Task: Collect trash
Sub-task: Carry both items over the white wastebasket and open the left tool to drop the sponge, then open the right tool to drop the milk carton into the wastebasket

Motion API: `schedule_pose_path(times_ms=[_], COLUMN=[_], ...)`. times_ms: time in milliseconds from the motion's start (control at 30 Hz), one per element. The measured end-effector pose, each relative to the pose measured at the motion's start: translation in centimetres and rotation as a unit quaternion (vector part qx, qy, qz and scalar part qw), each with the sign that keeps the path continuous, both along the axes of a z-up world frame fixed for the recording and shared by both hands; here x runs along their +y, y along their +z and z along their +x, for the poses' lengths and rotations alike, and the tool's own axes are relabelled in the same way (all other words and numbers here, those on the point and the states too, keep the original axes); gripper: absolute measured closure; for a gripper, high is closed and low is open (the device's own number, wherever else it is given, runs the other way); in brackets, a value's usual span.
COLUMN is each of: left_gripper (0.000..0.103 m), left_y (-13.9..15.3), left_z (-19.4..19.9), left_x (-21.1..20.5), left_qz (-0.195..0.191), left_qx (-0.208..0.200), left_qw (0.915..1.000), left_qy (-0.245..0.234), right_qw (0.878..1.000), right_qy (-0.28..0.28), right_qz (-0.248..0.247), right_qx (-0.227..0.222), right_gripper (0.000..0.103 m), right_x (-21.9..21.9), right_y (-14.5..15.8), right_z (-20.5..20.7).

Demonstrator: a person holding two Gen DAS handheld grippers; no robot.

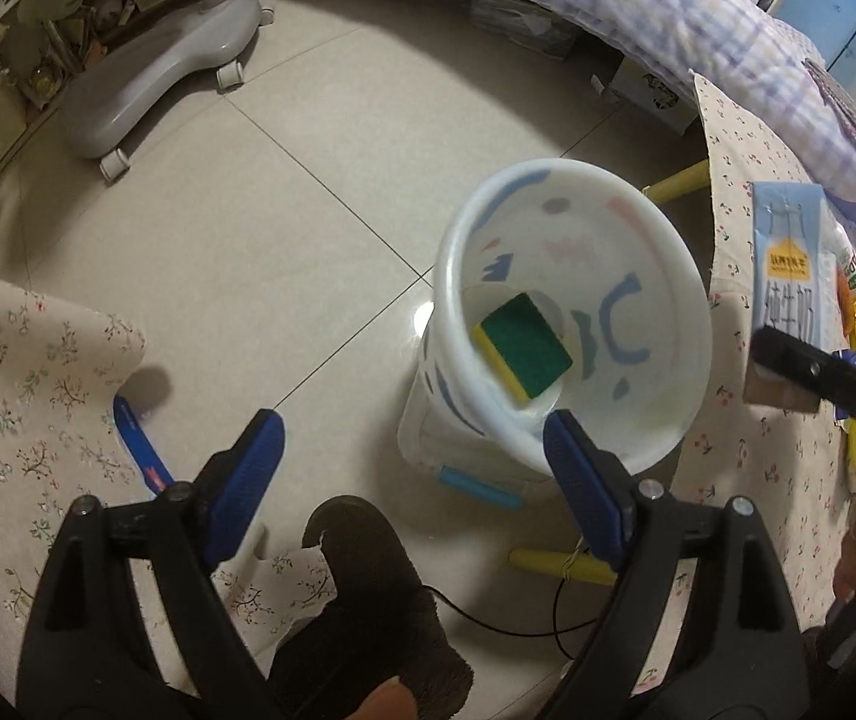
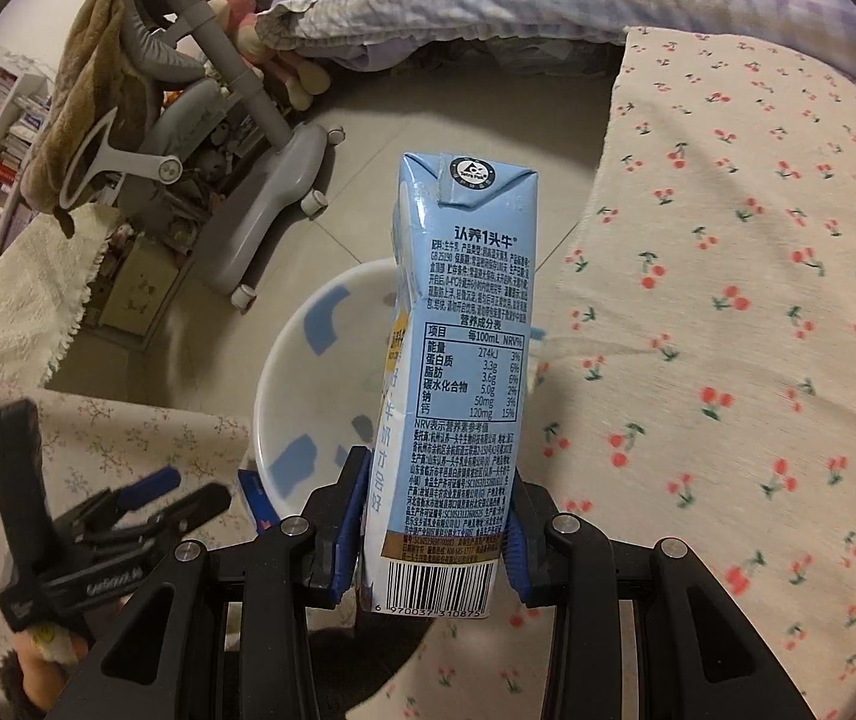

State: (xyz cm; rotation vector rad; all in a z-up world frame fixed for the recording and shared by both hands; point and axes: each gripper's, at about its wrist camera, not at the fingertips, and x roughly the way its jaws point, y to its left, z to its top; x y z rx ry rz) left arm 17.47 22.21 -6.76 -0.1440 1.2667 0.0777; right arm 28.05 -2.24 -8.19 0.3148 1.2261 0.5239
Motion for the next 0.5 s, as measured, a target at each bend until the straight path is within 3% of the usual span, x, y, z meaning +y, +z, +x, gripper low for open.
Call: schedule_pose_path(times_ms=[133,167,200,267,500], left_gripper=[0.015,0.015,0.015,0.015,0.013], left_y=[-0.1,0.0,0.0,0.0,0.0], left_z=[-0.4,-0.4,-0.4,-0.5,-0.6], left_x=[0.4,0.4,0.4,0.4,-0.5], left_qz=[0.002,0.003,0.004,0.006,0.011], left_qx=[-0.001,-0.001,-0.001,-0.002,0.000], left_qw=[1.0000,1.0000,1.0000,0.9999,0.9999], left_qy=[0.005,0.007,0.009,0.010,0.002], right_qw=[1.000,1.000,1.000,1.000,0.998], right_qy=[0.000,0.000,0.000,-0.008,-0.028], right_qz=[-0.002,-0.003,-0.004,-0.004,-0.043], right_qx=[-0.013,-0.014,-0.013,-0.015,-0.027], right_gripper=[0.062,0.056,0.043,0.031,0.030], right_x=[0.9,1.0,1.1,0.8,-1.8], right_y=[0.0,0.1,0.2,0.5,1.9], right_z=[0.3,0.2,0.2,0.1,-1.3])
